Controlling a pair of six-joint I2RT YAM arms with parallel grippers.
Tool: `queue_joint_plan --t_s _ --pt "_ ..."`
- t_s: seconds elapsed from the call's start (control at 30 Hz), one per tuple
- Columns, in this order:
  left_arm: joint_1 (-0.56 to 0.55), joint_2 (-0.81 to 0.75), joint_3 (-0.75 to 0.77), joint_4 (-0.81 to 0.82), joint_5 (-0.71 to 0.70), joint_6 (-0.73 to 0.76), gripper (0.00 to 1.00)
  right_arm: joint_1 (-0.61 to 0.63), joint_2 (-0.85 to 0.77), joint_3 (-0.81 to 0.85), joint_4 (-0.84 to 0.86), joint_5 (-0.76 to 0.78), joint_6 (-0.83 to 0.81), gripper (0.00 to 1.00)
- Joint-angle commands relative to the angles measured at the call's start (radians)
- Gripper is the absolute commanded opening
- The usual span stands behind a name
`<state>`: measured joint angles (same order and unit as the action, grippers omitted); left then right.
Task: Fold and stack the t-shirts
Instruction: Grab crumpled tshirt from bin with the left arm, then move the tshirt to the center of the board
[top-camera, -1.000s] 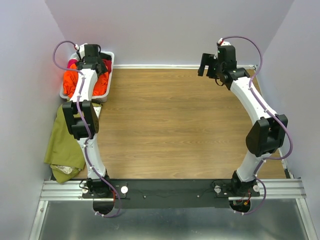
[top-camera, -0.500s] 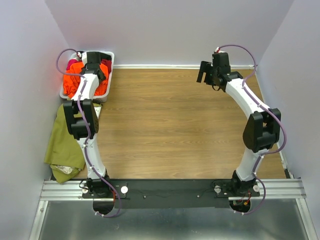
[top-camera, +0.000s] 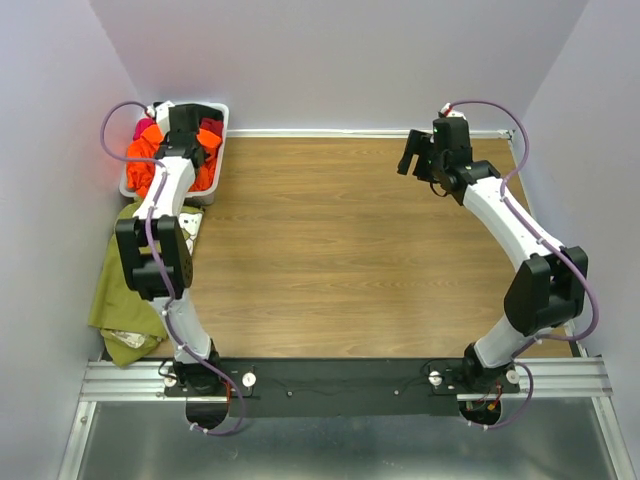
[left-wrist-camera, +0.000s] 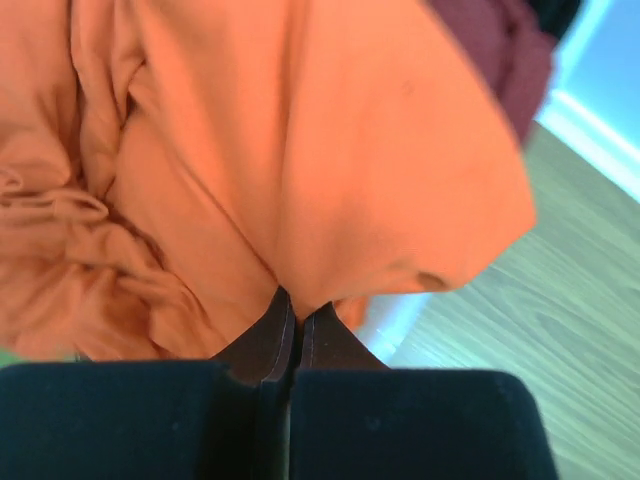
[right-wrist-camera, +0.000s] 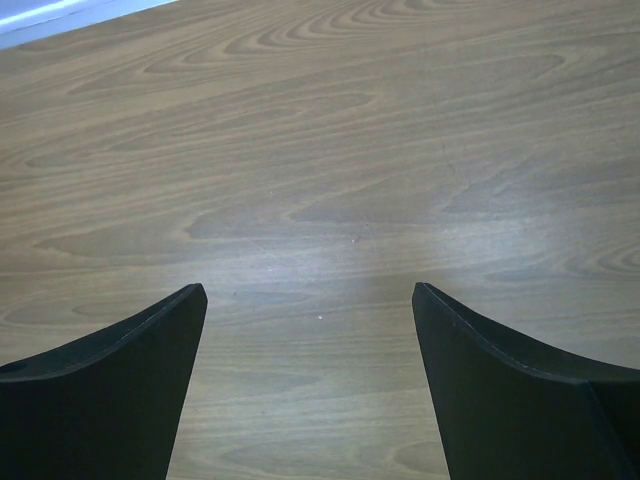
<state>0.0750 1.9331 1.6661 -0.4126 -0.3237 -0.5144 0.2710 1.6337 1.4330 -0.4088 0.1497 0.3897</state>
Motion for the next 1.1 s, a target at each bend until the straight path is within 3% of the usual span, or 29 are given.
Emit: queue_joint_plan --t_s 0.0,0.27,0.37,0.67,0.83,0.9,1.07 --pt "-0.127 -0.196 -0.02 0.064 -0.073 -0.035 0.0 0.002 0.014 -0.008 0.03 0.043 -0.031 0.93" --pt "-0.331 -0.328 0.107 0.06 -0.184 0.071 0.0 0.002 0.117 0.095 0.033 0.039 -0.045 0.93" --pt "-0.379 -0.391 0.106 0.09 -0.138 0.114 0.0 0.002 0.124 0.092 0.033 0.057 -0.025 0.93" --pt "-0.509 -0.565 -0.124 0.373 0.15 0.278 0.0 0.0 0.006 -0.014 0.036 0.188 0.048 0.92" --pt "-0.586 -0.53 -0.095 0.408 0.167 0.3 0.0 -0.001 -0.029 -0.017 0.039 0.247 0.021 0.92" --pt "-0.61 -0.511 -0.088 0.406 0.167 0.3 0.0 -0.001 -0.05 -0.031 0.041 0.255 0.02 0.86" --pt "-0.629 -0.505 -0.181 0.432 0.167 0.3 0.0 -0.001 -0.123 -0.147 0.087 0.229 0.008 0.83"
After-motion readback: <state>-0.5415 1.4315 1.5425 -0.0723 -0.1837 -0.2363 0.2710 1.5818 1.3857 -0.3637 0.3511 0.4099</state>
